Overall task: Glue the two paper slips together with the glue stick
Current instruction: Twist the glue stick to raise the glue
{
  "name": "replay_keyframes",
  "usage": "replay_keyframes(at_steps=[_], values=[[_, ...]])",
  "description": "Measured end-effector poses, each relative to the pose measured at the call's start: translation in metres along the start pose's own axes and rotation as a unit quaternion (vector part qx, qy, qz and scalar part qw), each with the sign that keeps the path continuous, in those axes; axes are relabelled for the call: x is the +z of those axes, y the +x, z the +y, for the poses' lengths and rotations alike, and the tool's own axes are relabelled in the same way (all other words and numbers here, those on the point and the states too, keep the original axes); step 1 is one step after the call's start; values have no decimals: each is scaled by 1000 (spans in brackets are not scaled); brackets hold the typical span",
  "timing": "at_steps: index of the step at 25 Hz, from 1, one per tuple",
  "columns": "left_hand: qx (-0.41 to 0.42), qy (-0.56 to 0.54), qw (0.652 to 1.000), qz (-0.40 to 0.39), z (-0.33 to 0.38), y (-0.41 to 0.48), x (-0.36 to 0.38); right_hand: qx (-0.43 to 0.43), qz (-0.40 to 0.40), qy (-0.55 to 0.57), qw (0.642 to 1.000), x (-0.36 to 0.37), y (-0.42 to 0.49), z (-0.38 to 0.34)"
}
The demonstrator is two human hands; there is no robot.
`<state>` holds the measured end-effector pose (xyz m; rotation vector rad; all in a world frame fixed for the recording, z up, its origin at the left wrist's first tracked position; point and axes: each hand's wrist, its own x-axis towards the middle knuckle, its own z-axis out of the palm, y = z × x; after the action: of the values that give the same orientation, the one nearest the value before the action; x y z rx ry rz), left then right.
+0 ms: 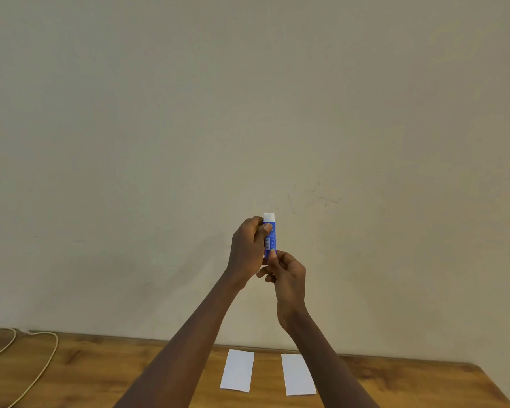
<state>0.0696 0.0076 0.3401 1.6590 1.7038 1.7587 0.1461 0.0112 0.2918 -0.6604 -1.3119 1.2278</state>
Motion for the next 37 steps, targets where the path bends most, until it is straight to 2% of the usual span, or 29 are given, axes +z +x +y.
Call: replay_keyframes(at_steps=[5, 10, 12, 19, 25, 28, 33, 37], values=[[-11, -4, 1000, -10, -1, -3, 2, 55, -3, 44, 998, -2, -3, 1], [-12, -23, 1000, -18, 2, -5, 4, -10, 41, -32, 999, -12, 0, 0], [-15, -40, 999, -18, 5, -8, 8, -11, 53, -40, 998, -13, -1, 1], [-8, -30, 999, -10, 4, -8, 11, -14, 22, -8, 1000, -10, -5, -2], [-9, -39, 999, -14, 5, -7, 9, 60, -1, 57, 997, -9, -6, -4], [-12, -36, 999, -19, 5, -6, 8, 34, 15, 17, 999, -9, -6, -4], [-8, -40, 999, -23, 6, -8, 8, 49, 21, 64, 997, -5, -7, -5], [-10, -45, 999, -23, 7, -7, 4, 36, 9, 26, 999, -4, -6, -6]])
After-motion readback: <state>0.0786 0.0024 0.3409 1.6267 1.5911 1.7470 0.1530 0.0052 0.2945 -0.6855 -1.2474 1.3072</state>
